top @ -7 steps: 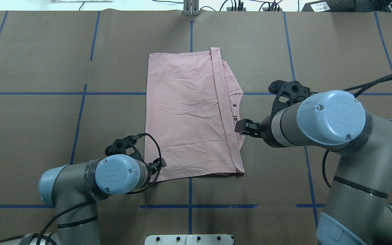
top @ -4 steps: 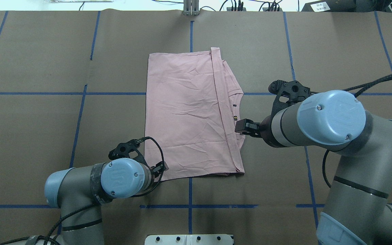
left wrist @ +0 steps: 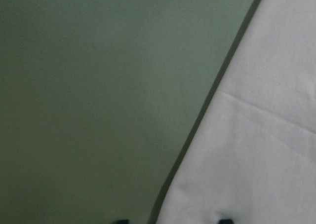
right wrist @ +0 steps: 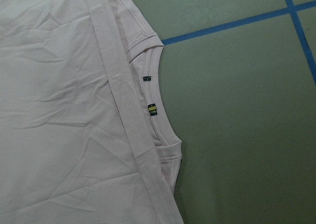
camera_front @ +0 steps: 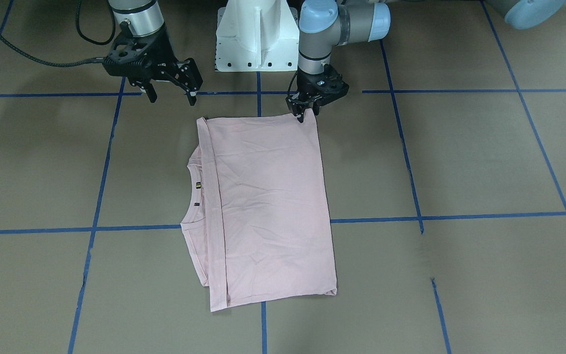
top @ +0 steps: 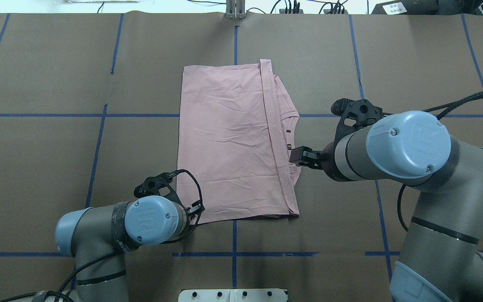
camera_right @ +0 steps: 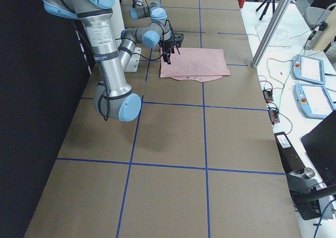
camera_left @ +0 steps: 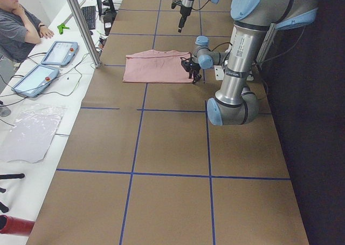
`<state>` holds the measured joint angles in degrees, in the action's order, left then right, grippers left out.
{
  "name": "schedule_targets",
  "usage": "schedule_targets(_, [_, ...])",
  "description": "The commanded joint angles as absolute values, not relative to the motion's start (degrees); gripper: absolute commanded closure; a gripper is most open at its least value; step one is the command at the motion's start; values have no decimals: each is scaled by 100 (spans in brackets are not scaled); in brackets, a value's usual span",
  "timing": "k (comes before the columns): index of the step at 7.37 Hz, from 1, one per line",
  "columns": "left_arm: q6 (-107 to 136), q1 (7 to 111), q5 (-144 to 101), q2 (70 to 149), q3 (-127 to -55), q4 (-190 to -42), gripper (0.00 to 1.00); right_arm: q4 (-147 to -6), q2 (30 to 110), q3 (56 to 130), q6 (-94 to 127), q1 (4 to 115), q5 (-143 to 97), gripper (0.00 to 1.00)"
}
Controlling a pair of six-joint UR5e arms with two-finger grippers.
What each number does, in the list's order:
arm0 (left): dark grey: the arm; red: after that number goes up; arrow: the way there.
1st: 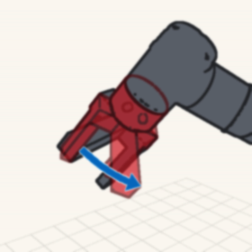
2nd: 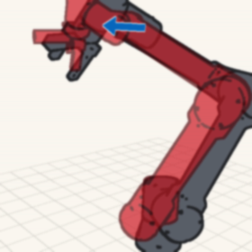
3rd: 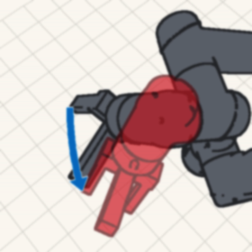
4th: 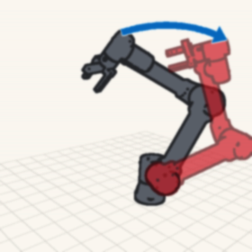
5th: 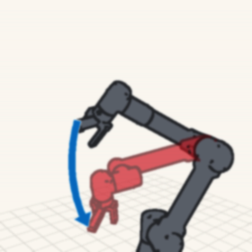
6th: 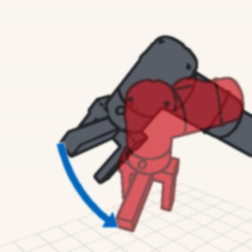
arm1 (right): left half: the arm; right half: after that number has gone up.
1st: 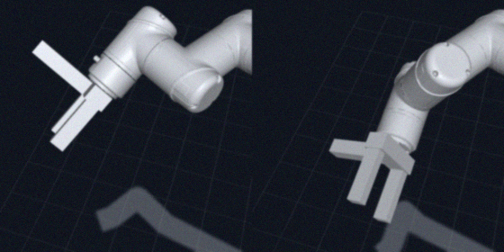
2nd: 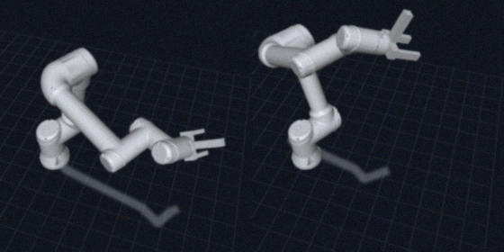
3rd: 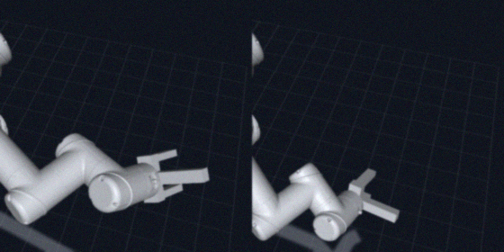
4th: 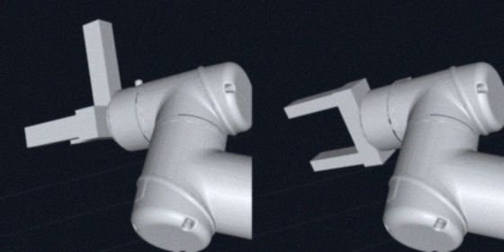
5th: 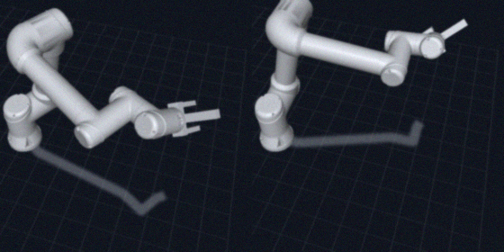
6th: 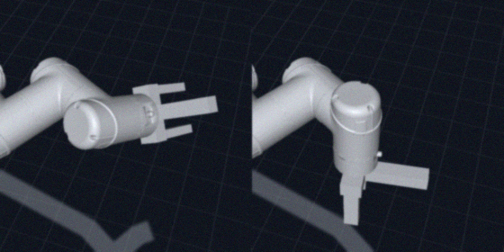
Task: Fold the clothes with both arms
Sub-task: 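Move the right gripper to the shirt's other side edge near the robot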
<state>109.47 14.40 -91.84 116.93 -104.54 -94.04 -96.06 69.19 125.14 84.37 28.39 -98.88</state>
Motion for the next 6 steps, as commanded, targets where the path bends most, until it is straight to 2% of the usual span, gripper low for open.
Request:
schedule_targets(1, [10907, 1433, -9193, 11698, -10520, -9396, 100, -9606, 6926, 12516, 8429, 2848, -9888, 0])
schedule_targets(6, [10872, 1459, -9185, 11698, -10564, -9378, 100, -9615, 6926, 12437, 8446, 2839, -9896, 0])
